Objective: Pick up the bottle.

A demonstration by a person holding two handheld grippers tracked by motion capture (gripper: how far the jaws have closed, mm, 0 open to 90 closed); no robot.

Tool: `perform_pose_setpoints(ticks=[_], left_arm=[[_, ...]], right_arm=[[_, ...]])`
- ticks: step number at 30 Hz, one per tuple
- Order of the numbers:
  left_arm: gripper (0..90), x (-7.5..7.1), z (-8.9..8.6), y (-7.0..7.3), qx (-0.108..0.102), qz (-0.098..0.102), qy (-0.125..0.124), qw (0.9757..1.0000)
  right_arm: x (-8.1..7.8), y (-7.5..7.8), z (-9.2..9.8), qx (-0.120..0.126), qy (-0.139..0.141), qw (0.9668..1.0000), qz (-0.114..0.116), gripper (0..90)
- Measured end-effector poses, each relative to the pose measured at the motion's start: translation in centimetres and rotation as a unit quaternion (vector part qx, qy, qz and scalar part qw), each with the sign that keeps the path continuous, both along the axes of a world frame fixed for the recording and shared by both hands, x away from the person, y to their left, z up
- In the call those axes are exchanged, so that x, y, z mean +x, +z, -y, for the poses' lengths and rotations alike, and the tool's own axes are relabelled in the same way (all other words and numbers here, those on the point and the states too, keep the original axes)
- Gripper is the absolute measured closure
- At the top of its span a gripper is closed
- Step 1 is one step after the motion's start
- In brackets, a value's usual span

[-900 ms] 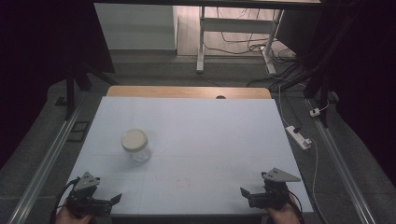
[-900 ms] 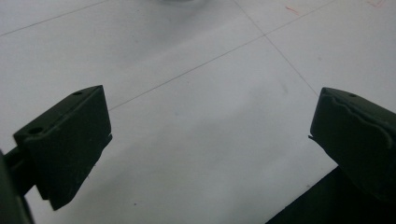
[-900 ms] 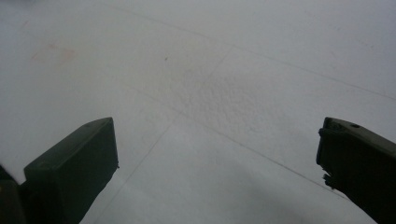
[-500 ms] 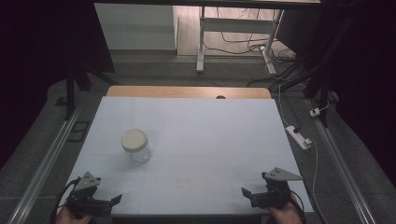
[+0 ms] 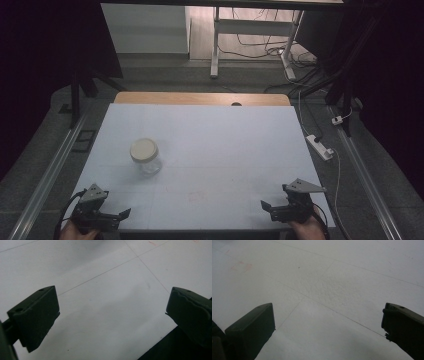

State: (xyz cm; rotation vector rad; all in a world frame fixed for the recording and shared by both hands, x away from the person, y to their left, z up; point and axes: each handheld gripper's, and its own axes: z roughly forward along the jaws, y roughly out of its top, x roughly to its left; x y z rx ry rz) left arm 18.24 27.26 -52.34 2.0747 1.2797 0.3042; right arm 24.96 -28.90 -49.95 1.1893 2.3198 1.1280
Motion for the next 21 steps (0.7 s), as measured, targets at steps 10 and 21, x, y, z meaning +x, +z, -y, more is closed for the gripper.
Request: perform_pose_setpoints(ticks=[10,21], left_arm=[[0.0,-0.06,-0.08,0.54,-0.019,0.011,-0.003,0.9997],[0.0,0.21,0.10,0.79,-0.015,0.012,-0.001,0.9998]], right_arm=[[0.04,-0.05,-0.12,-0.004,0.006,1.0000,-0.004,0.0],[0.09,-0.09,-0.21,-0.005,0.009,0.9999,-0.009,0.0]])
